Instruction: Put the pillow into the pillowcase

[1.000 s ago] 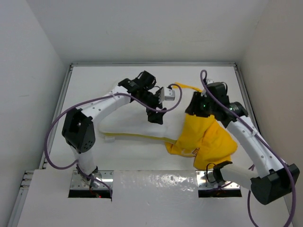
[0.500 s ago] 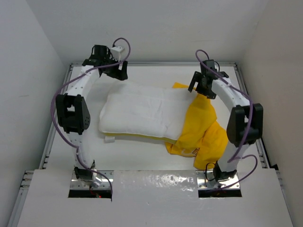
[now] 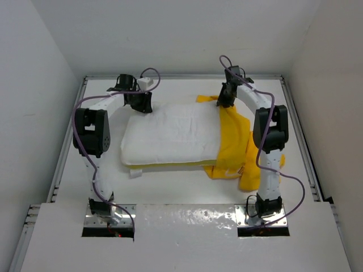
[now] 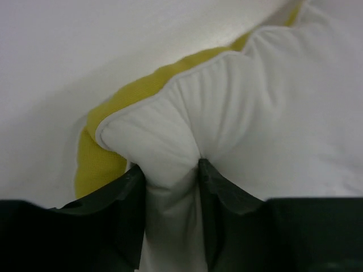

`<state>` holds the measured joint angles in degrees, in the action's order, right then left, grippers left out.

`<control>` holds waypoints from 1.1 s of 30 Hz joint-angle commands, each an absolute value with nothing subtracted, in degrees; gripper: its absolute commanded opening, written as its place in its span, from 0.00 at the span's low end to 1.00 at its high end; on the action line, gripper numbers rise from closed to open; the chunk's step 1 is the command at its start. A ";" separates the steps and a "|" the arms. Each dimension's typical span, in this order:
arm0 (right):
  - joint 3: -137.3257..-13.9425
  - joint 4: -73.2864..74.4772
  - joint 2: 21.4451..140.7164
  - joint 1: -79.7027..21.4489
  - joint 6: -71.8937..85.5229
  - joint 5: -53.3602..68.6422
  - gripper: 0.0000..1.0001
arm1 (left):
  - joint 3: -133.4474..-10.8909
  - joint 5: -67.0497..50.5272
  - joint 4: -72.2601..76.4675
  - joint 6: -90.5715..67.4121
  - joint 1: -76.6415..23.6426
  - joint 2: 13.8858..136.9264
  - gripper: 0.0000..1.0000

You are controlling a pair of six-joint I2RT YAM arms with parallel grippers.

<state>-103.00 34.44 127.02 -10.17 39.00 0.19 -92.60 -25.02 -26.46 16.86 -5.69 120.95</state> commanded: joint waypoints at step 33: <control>-93.63 19.50 105.13 -34.44 28.03 -14.57 0.99 | -84.29 -36.21 -25.60 20.05 -6.68 109.15 0.87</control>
